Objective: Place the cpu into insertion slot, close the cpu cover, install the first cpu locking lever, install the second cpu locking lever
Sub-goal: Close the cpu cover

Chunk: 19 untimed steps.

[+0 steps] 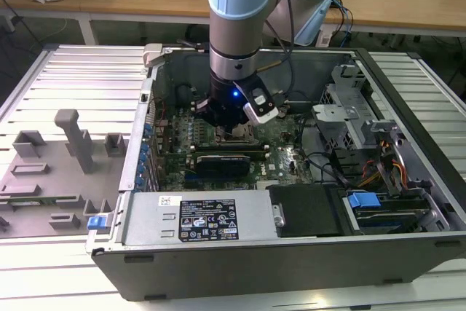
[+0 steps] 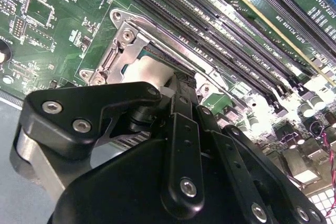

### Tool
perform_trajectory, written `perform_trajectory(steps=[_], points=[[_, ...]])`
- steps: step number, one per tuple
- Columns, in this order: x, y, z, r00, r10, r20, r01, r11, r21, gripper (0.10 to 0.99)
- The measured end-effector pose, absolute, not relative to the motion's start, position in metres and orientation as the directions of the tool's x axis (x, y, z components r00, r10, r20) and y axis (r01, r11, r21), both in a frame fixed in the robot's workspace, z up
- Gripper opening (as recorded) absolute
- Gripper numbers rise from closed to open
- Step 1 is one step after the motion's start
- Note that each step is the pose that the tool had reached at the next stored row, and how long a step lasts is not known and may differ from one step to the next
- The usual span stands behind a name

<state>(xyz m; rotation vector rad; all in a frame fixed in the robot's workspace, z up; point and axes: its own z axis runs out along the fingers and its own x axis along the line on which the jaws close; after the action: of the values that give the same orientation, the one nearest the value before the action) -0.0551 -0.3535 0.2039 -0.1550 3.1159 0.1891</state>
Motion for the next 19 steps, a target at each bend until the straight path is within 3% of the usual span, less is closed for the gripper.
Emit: perform_trajectory(steps=[19], points=[[-0.055,-0.351,0.220,-0.993,-0.119,-0.022,-0.121,0.985,0.120,0.106]])
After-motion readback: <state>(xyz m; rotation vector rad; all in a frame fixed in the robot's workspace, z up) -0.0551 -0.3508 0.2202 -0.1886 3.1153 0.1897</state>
